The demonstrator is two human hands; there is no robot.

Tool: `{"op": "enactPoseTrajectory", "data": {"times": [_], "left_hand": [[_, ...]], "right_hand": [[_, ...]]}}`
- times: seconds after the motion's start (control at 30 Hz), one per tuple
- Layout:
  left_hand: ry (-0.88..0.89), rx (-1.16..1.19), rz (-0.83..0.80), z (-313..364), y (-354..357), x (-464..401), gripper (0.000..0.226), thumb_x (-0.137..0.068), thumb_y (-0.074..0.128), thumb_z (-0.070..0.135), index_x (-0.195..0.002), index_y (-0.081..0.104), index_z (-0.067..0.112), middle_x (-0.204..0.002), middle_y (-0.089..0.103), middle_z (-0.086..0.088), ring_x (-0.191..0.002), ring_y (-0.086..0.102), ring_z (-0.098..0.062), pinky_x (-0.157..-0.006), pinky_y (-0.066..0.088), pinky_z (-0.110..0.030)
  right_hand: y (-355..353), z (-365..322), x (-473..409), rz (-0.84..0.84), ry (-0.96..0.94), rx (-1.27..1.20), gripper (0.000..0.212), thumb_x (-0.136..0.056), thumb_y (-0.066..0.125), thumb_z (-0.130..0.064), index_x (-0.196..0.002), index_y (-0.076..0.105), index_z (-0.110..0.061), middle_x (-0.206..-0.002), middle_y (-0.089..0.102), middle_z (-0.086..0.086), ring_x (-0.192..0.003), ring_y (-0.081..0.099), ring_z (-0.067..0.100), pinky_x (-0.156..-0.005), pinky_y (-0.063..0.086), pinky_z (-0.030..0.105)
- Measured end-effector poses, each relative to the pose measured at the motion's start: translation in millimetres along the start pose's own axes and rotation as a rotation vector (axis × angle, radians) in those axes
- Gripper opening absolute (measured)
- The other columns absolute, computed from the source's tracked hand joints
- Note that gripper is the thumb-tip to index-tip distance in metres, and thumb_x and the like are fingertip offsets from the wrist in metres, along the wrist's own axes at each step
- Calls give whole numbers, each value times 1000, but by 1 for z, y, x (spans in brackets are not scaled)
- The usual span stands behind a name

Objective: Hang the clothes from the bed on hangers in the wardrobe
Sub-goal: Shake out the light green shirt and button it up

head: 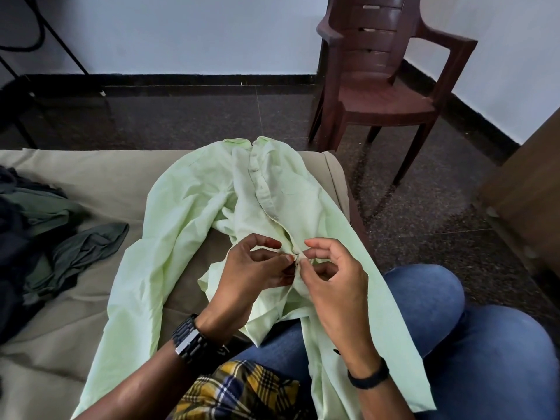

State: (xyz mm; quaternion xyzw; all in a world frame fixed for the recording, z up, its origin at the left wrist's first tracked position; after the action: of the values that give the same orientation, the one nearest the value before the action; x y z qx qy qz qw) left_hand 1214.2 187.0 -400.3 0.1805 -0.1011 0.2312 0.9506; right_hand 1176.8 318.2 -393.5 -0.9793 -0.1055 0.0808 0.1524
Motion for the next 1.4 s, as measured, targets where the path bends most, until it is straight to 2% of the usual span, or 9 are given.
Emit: {"op": "enactPoseTrajectory", "data": {"times": [0.13,0.23,0.4,0.6,0.77,0.93,1.17,1.27,1.4], "left_hand": [[-17,9,9,0,0,0,21,-80,69,-6,-95,57,2,-69,68,-15,-59,67,-25,-56,56,-32],[-49,25,6,0,0,1,22,-80,69,-6,-96,56,0,-70,67,-17,-59,66,-26,-55,55,-32],[-68,10,5,2,1,0,20,-80,66,-10,-92,56,2,-66,66,-14,-56,66,-25,-52,54,-30],[-35,-31,18,1,3,1,17,-81,65,-9,-91,57,2,-65,67,-12,-57,65,-24,-53,53,-29],[-24,-53,21,1,4,2,16,-82,65,-8,-92,57,2,-68,68,-14,-58,66,-25,-53,53,-29],[-17,-52,33,3,4,0,16,-82,65,-8,-90,56,3,-65,68,-13,-57,66,-23,-53,54,-30],[24,-106,31,6,2,1,18,-81,65,-9,-89,54,3,-63,66,-11,-56,65,-21,-55,55,-31],[55,-171,-3,8,1,2,20,-80,65,-10,-91,54,3,-63,66,-10,-56,65,-22,-59,58,-33],[65,-250,-37,9,0,4,21,-80,63,-12,-94,55,0,-70,66,-14,-56,64,-25,-63,58,-35]], "right_hand": [[-1,2,-4,-41,62,-87,27,-81,75,-16,-94,62,-37,-85,71,-18,-77,65,-1,-70,47,10],[-2,6,-8,-103,172,-196,25,-82,73,-13,-94,64,-33,-85,72,-9,-84,67,2,-76,50,15],[0,9,-10,-129,249,-324,22,-86,63,-5,-94,68,-25,-86,73,-4,-81,69,7,-70,49,16],[-1,6,-7,-168,121,-124,12,-85,66,-17,-91,72,-26,-83,70,-13,-78,66,3,-65,50,14],[-2,2,-5,-140,85,-77,7,-84,71,-21,-87,71,-27,-76,70,-9,-63,64,14,-56,52,25],[-3,0,-2,-72,-9,21,18,-85,71,-17,-93,69,-32,-87,68,-22,-67,62,8,-65,52,23],[-1,-5,2,-72,-209,145,21,-89,65,-18,-108,63,-24,-87,65,-20,-64,57,3,-62,42,12],[-2,-4,1,-101,-217,142,22,-92,58,-13,-112,61,-22,-90,67,-16,-69,60,2,-67,44,19],[-2,-2,1,-172,-194,138,32,-88,64,-7,-108,53,-29,-91,62,-16,-57,60,12,-70,50,28]]}}
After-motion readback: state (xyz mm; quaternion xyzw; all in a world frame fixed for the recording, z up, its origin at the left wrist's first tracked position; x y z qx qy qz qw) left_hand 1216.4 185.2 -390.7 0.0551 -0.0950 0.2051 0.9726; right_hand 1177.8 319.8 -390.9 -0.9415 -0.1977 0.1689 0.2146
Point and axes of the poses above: each hand's wrist, its own x-axis away from the middle knuckle, its own y-axis out of the palm, z = x × y, the point moved 1 cm from there along -x, towards the middle knuckle
